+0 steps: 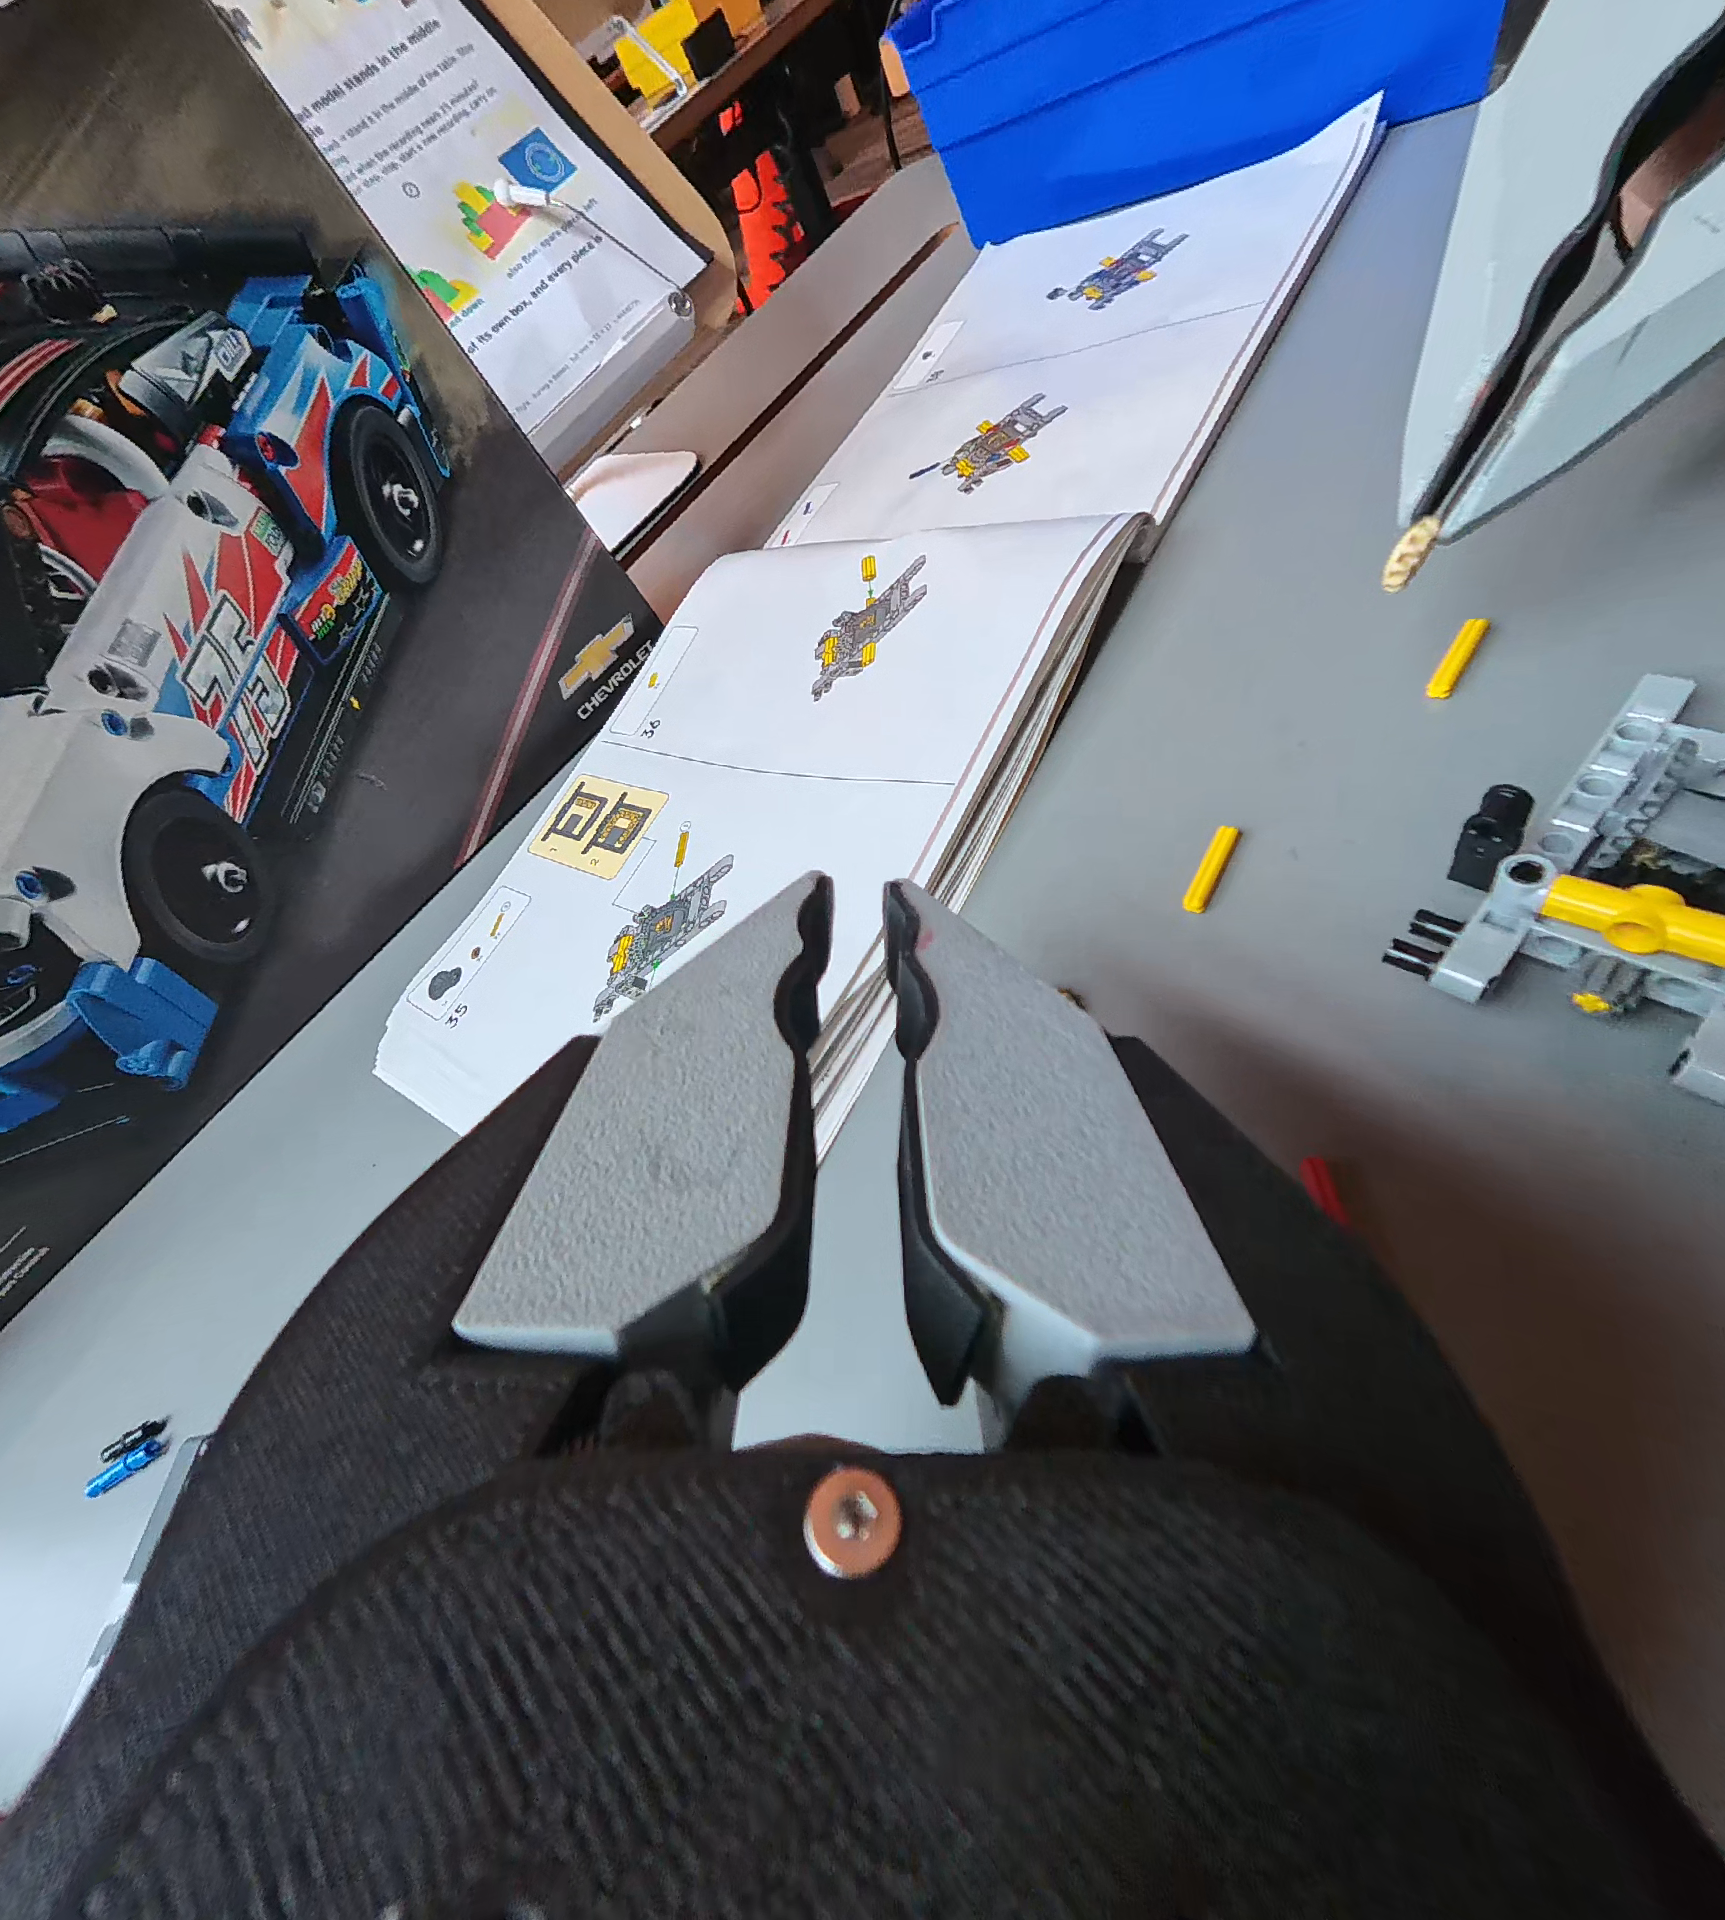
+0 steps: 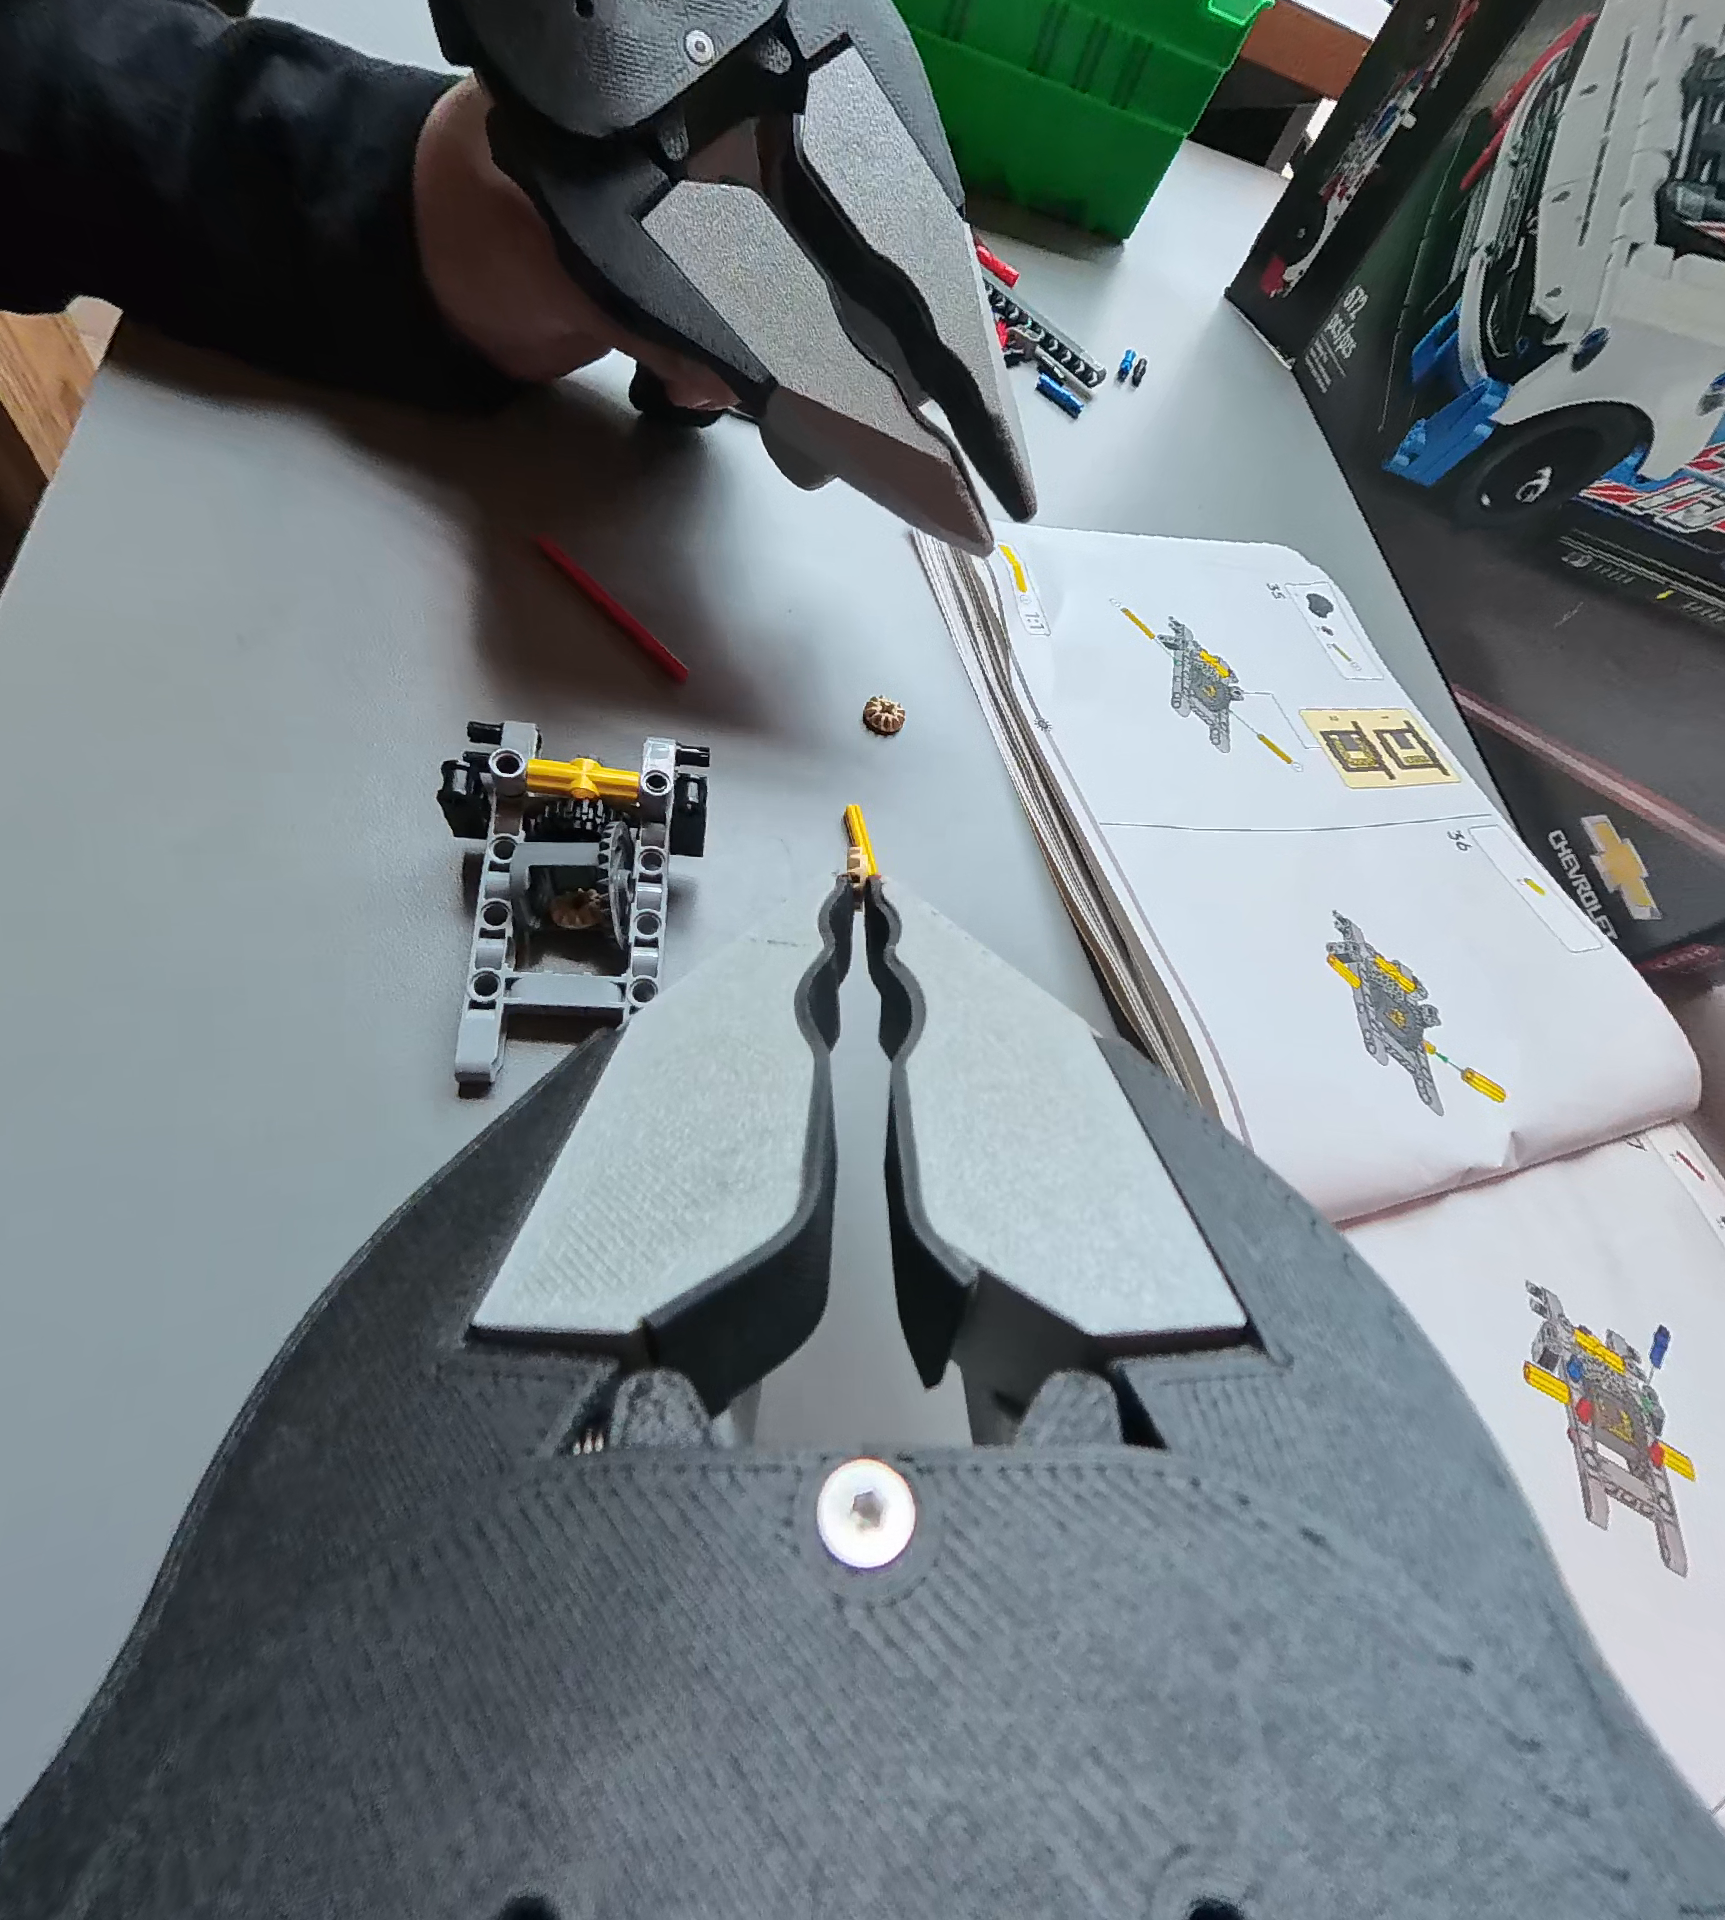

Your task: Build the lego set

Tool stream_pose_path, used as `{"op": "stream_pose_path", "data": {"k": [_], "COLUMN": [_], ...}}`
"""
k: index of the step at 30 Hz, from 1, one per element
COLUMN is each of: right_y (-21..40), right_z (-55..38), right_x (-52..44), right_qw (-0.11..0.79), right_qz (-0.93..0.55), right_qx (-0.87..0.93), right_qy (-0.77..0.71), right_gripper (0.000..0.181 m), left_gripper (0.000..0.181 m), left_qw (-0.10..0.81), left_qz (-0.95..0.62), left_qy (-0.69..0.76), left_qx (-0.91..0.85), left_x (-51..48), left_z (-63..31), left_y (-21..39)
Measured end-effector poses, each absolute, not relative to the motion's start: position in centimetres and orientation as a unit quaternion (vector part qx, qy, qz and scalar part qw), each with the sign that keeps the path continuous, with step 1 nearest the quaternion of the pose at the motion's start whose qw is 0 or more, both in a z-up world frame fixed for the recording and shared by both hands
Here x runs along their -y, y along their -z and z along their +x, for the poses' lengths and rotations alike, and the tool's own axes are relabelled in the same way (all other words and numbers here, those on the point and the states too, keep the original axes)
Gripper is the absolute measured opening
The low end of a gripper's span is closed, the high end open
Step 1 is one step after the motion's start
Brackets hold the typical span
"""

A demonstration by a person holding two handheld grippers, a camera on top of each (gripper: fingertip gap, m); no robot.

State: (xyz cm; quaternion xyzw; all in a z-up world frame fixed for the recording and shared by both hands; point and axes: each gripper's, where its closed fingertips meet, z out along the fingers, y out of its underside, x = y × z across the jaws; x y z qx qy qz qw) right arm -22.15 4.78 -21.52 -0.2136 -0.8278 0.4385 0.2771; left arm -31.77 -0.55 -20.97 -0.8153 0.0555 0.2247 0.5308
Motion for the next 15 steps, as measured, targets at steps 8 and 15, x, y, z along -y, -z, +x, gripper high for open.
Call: {"op": "stream_pose_path", "data": {"k": [8, 15], "right_y": [21.21, 21.22], "right_z": [-22.18, -22.09], "right_x": [-5.09, -4.93], "right_qw": [0.277, 0.284], "right_qz": [-0.219, -0.213], "right_qx": [0.822, 0.823], "right_qy": [-0.447, -0.443], "right_gripper": [0.0, 0.0], "left_gripper": [0.005, 0.004], "left_qw": [0.521, 0.504], "left_qz": [-0.818, -0.823], "left_qy": [-0.233, -0.248], "left_qx": [-0.068, -0.083], "left_x": [0.38, 0.17], "left_z": [-31.6, -31.41], "left_y": [21.24, 21.76]}}
